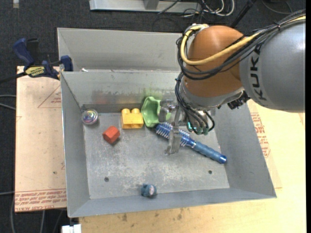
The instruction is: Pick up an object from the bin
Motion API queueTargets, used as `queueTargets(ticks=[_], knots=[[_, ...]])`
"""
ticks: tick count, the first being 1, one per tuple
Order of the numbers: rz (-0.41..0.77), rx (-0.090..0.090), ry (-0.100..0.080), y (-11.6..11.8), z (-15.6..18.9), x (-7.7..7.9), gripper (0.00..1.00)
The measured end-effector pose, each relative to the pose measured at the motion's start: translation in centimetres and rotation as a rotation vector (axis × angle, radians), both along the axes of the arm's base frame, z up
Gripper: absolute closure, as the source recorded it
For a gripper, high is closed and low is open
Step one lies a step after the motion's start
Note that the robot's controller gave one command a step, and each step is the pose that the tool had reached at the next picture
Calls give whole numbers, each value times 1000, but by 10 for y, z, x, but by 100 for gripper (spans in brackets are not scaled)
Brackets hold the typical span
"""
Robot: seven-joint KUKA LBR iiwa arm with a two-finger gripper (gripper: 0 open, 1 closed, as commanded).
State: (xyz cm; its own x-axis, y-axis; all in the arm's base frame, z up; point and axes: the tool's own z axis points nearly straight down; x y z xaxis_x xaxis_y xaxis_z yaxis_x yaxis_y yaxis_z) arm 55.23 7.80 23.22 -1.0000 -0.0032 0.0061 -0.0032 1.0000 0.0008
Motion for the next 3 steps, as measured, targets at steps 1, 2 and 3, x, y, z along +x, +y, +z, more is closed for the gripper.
queueTargets(ticks=[1, 2, 3], knots=[[-94, -1, -6, -27, -69, 69, 0], [-181, 0, -11, -24, -102, 70, 0], [-307, -1, 1, 42, -163, 98, 0]])
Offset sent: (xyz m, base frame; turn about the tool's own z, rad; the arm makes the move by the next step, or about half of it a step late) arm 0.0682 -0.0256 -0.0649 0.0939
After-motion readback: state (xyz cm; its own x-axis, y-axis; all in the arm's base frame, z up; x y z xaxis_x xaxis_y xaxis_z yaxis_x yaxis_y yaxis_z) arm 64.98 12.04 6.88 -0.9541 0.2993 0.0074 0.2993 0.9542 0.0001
